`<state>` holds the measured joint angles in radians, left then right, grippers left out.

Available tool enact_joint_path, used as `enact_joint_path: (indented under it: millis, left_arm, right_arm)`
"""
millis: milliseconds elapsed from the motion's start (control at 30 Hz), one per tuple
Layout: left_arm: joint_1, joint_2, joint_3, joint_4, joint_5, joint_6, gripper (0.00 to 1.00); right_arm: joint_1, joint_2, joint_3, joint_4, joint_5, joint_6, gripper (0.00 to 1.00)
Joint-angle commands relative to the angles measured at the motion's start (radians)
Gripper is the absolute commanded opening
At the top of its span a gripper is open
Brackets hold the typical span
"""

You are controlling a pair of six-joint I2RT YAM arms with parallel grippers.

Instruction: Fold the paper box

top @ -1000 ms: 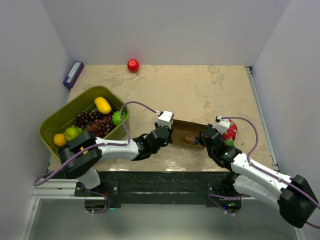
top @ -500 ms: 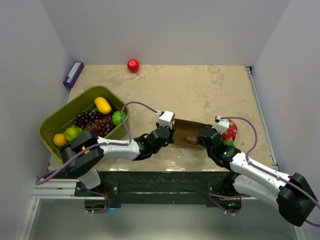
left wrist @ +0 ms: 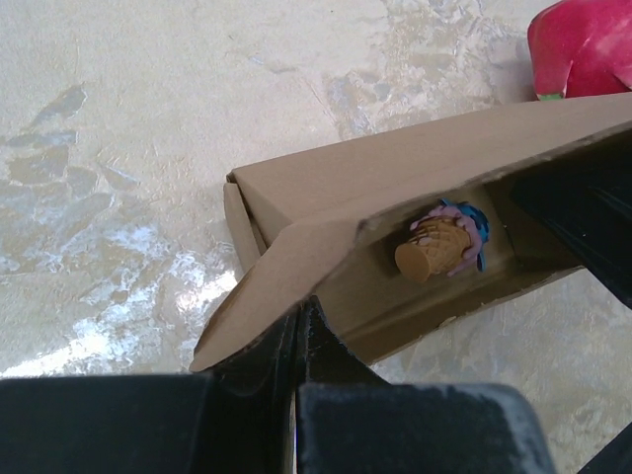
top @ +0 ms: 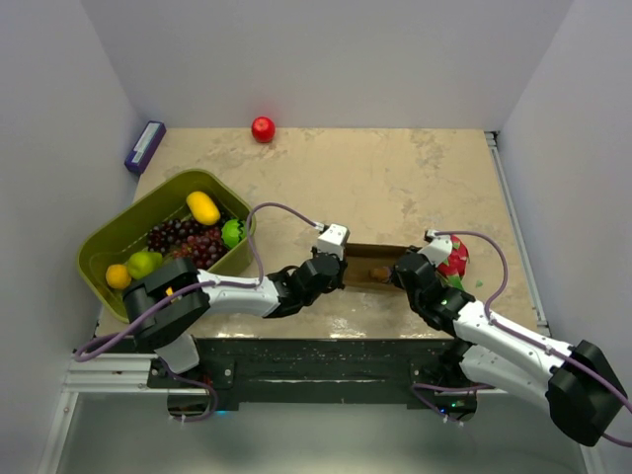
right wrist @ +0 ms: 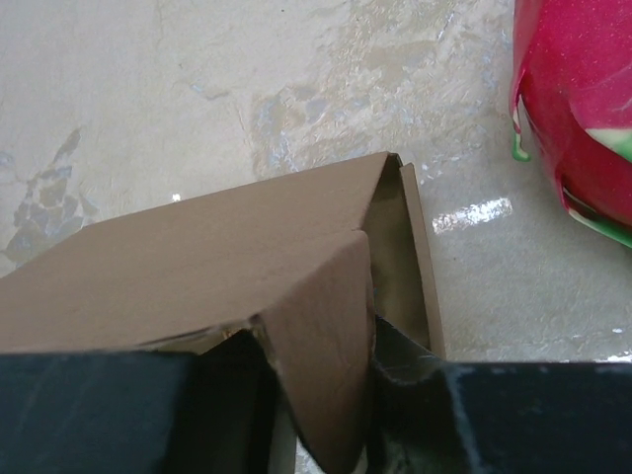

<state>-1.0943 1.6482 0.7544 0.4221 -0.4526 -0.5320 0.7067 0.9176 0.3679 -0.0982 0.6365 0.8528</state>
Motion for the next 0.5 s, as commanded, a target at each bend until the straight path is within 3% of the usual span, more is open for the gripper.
enact_joint_path:
  millis: [0,167,267,467]
  left_arm:
    - [-0.015,0.034,-0.020,-0.057,0.003,0.003,0.00]
    - [-0.015,0.073,-0.003,-0.132,-0.133,0.050,0.00]
    - [-0.015,0.090,0.026,-0.169,-0.181,0.073,0.00]
    - [-0.006,0.114,0.082,-0.203,-0.221,0.122,0.00]
  right_arm:
    - [0.008,-0.003,0.019,0.003,0.011,0.028,0.37]
    - [0.008,-0.081,0.089,-0.133,-0.038,0.041,0.71]
    - [0.007,-0.111,0.144,-0.247,-0.099,0.055,0.80]
    - [0.007,-0.152,0.235,-0.432,-0.254,0.074,0.85]
